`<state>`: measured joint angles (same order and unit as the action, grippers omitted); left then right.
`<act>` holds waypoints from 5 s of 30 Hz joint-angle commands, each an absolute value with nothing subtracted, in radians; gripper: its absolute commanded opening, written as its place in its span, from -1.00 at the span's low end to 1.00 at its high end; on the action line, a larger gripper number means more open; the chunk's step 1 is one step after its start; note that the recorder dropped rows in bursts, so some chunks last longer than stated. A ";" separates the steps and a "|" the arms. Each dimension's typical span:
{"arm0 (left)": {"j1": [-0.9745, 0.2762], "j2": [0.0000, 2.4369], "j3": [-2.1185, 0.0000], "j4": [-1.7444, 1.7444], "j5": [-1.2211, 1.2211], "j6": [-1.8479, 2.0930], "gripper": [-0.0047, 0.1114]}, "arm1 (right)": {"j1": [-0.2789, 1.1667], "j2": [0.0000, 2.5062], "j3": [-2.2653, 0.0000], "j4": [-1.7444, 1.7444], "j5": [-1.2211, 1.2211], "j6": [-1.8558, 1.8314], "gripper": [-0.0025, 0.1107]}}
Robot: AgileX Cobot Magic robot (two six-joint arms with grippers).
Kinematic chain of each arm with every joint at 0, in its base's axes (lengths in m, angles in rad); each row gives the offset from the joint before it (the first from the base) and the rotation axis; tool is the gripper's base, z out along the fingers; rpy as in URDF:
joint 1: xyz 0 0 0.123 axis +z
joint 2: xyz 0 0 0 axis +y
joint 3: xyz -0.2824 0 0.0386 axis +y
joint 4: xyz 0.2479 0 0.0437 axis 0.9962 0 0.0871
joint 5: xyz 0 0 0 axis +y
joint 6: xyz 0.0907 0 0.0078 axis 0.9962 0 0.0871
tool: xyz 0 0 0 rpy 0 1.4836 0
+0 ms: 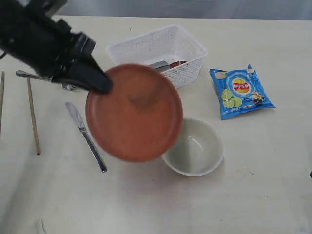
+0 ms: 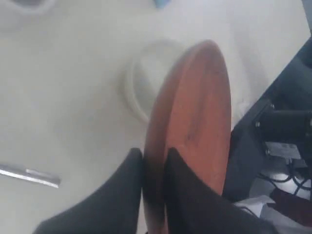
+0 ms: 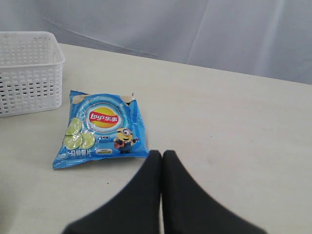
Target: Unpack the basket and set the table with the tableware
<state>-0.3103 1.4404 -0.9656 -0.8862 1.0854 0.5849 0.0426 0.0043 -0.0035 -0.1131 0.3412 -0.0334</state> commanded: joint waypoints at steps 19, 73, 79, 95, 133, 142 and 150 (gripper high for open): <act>-0.243 1.818 -0.964 -1.111 0.931 0.680 -0.92 | 0.042 0.000 0.000 -0.119 0.339 -0.033 -0.96; -0.184 1.971 -1.125 -1.285 0.937 0.638 -0.92 | 0.042 0.000 0.000 -0.119 0.339 -0.033 -0.96; -0.184 1.930 -1.126 -1.260 1.029 0.675 -0.92 | 0.042 0.000 0.000 -0.119 0.339 -0.033 -0.96; -0.297 1.937 -1.120 -1.319 0.681 0.627 -0.92 | 0.042 0.000 0.000 -0.119 0.339 -0.033 -0.96; -0.509 1.746 -1.243 -0.684 0.511 0.377 -0.41 | 0.042 0.000 0.000 -0.119 0.339 -0.033 -0.96; -0.498 1.292 -1.042 -0.472 0.262 0.328 -0.92 | 0.042 0.000 0.000 -0.119 0.339 -0.033 -0.96; -0.498 0.804 -0.663 -0.472 -0.176 0.382 -0.92 | 0.042 0.000 0.000 -0.119 0.339 -0.033 -0.96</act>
